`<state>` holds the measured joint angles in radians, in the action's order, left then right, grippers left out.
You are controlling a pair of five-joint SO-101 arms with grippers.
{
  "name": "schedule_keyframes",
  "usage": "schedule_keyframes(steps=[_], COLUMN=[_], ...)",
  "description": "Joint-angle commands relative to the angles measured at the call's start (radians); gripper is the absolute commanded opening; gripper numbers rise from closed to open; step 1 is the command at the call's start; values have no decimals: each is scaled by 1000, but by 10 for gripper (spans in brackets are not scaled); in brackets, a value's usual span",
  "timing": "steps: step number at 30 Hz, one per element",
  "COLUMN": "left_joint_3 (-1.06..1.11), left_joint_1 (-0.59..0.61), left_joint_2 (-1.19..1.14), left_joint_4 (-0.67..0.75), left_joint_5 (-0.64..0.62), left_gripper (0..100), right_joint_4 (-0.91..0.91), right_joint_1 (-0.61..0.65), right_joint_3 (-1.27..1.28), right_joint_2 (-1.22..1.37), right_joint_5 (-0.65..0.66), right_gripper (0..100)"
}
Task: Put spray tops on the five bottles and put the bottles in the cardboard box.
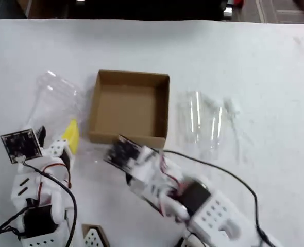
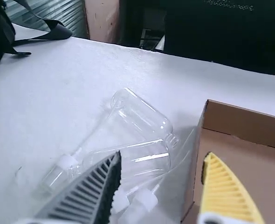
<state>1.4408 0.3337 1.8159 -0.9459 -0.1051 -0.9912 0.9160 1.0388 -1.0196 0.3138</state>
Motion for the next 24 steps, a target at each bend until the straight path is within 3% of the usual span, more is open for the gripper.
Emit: schedule_keyframes(steps=[1, 5, 10, 17, 24], left_joint_3=[-11, -11, -9, -11, -9], left_joint_1=[47, 45, 45, 47, 47], left_joint_2=[8, 8, 8, 8, 8], left_joint_4=[34, 34, 34, 34, 34], left_joint_5=[-2, -2, -2, 0, 0], left_gripper=[282, 282, 282, 282, 282], right_joint_4=[-10, 45, 159, 168, 182], right_joint_1=[61, 150, 150, 150, 148], right_joint_3=[-238, -316, -321, -322, -318], right_joint_2=[364, 562, 708, 748, 839], right_joint_5=[11, 9, 8, -9, 3], right_gripper=[159, 159, 170, 377, 292])
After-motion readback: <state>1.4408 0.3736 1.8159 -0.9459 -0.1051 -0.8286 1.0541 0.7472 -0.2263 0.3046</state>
